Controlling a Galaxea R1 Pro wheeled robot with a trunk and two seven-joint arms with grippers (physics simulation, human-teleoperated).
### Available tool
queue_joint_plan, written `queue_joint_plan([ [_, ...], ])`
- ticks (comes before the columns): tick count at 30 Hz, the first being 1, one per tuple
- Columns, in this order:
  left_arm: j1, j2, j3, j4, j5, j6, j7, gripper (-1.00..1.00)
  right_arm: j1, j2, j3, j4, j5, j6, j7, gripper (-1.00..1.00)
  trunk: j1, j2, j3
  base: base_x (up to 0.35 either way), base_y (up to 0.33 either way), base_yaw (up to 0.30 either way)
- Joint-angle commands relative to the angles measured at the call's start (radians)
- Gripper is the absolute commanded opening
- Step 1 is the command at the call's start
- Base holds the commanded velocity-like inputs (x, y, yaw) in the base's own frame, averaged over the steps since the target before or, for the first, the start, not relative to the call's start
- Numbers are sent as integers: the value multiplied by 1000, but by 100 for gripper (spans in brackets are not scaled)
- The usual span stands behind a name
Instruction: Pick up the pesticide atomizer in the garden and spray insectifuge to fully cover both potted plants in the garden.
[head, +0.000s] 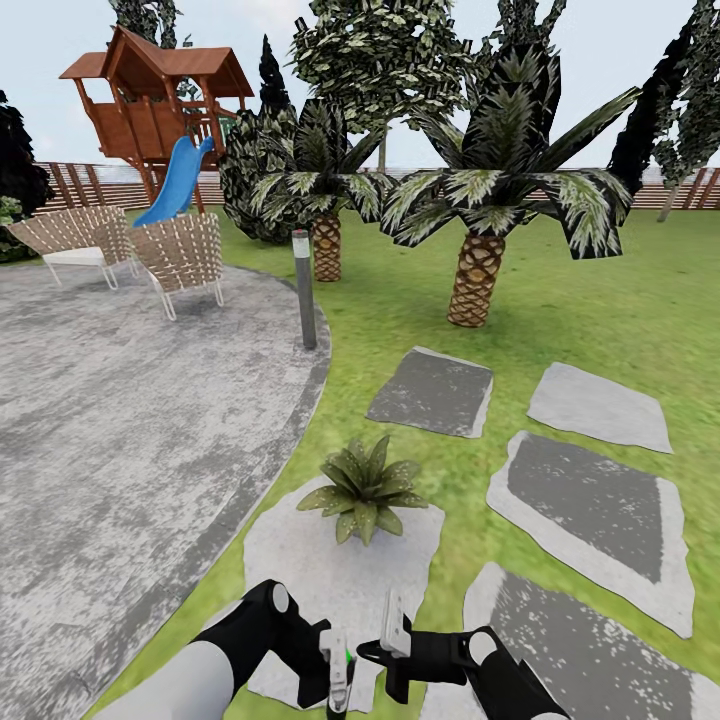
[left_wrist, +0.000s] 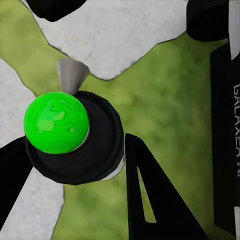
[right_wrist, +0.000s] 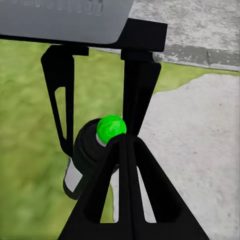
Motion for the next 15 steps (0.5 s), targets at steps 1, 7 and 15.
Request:
queue_joint_plan([
  [1, 0, 0, 0, -1, -7, -8, -3, -100, -1, 2, -8, -1, 6, -3, 7, -100, 0, 0, -1, 0, 0, 0],
  [7, 0, 0, 3, -2, -5, -32, -7, -100, -1, 2, -8, 0, 6, -3, 6, -100, 0, 0, -1, 0, 0, 0],
  [15, 0, 1, 7, -3, -5, -58, -8, -100, -1, 2, -8, 0, 6, -3, 6, -100, 0, 0, -1, 0, 0, 0],
])
